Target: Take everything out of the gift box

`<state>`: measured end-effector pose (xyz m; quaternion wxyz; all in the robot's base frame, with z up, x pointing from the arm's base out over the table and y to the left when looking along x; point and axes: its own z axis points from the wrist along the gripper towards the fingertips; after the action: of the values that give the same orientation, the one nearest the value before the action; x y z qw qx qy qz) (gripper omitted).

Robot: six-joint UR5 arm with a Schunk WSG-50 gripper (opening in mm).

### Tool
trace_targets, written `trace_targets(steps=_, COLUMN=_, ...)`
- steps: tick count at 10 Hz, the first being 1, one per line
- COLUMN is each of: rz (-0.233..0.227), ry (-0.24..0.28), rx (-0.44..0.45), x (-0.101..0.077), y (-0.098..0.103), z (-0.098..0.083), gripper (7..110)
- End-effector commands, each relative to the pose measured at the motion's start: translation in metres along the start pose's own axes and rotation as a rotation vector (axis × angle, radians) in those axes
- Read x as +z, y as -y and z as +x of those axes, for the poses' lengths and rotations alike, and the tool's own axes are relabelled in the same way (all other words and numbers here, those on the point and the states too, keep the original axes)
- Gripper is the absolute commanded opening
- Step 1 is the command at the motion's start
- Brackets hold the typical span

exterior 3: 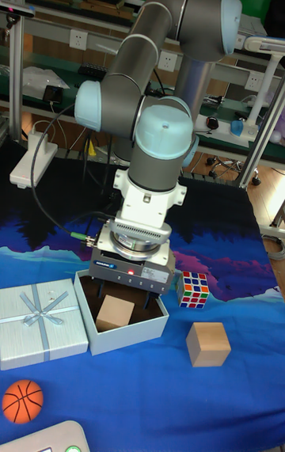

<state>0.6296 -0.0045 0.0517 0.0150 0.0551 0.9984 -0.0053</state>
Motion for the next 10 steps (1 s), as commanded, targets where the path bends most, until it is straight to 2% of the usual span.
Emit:
trace_targets(steps=1, rz=-0.009, ry=0.002, rx=-0.039, x=-0.001, y=0.008, z=-0.004, gripper=22)
trace_targets(steps=3, rz=-0.046, ry=-0.008, rx=-0.014, x=-0.001, y=-0.001, z=-0.002, gripper=22)
trace_targets(steps=6, rz=-0.034, ry=-0.003, rx=-0.022, x=0.006, y=0.002, z=-0.007, gripper=22)
trace_targets(steps=7, rz=-0.029, ry=-0.001, rx=-0.022, x=0.010, y=0.003, z=-0.010, gripper=44)
trace_targets(steps=10, rz=-0.026, ry=0.001, rx=-0.014, x=0.019, y=0.000, z=-0.013, gripper=44)
